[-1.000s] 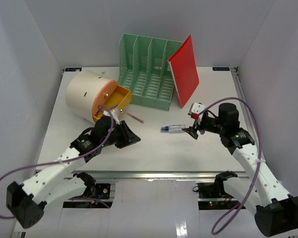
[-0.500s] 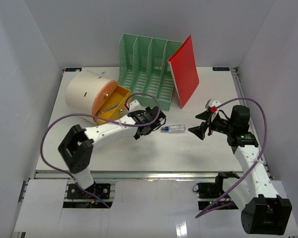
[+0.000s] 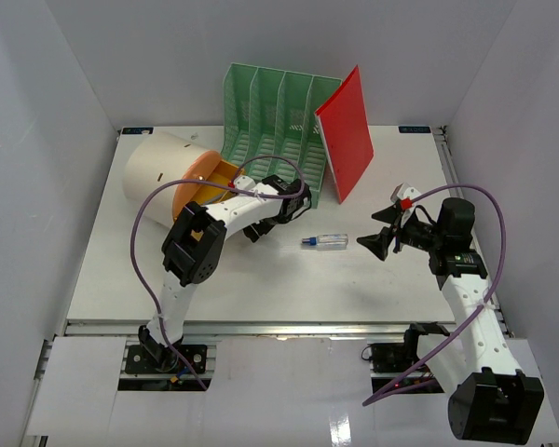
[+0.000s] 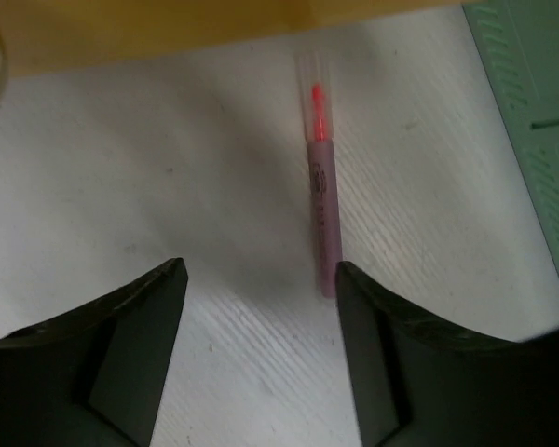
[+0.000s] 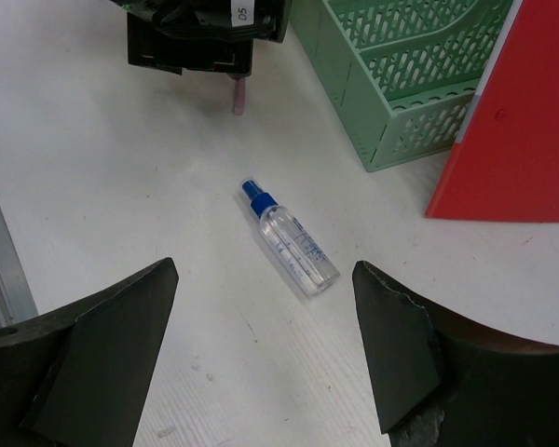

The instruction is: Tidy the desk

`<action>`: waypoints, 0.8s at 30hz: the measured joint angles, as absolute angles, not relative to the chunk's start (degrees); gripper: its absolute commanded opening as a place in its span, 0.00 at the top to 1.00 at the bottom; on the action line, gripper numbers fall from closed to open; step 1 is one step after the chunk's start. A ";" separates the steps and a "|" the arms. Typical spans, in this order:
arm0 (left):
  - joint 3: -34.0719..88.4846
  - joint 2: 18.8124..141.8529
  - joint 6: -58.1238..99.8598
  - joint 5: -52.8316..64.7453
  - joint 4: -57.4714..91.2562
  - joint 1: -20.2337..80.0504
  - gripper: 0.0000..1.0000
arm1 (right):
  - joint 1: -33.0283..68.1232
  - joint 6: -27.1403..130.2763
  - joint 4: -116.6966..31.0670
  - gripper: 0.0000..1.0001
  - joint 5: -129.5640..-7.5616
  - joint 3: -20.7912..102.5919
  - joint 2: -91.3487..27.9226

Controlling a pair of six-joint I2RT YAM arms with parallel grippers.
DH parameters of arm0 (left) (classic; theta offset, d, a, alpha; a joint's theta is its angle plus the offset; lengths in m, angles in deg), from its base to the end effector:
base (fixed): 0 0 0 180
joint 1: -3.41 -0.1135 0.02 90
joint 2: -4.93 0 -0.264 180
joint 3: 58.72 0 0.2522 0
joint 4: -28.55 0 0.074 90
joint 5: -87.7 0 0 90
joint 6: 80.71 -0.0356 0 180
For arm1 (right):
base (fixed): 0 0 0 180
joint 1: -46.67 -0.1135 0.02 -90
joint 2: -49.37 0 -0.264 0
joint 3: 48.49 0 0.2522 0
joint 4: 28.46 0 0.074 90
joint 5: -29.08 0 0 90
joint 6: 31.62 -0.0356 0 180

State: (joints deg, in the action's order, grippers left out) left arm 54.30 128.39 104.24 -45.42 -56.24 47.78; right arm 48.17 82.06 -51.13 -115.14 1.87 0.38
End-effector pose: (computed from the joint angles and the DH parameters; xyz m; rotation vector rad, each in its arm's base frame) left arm 0.3061 -0.2654 0.1885 -0.9987 2.2164 0.4379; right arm 0.1879 0.0240 0.2843 -0.9232 1.5752 0.6043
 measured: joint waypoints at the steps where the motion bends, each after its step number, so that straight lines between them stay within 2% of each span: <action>1: 53.98 128.39 103.60 -45.42 -55.68 47.02 0.32 | 48.17 82.06 -51.13 0.18 -115.14 1.87 0.38; 5: 53.32 128.53 99.41 -44.92 -52.70 45.63 0.38 | 48.27 82.06 -51.13 0.17 -115.18 1.87 0.35; 14: 54.11 132.30 92.48 -44.69 -48.54 45.47 0.41 | 48.54 82.06 -51.13 0.17 -115.31 1.87 0.26; 21: 54.82 133.20 91.07 -45.38 -47.77 45.49 0.54 | 48.60 82.09 -51.12 0.17 -115.33 1.87 0.24; 24: 54.96 133.41 90.75 -45.53 -47.23 45.52 0.67 | 48.63 82.09 -51.10 0.17 -115.36 1.87 0.24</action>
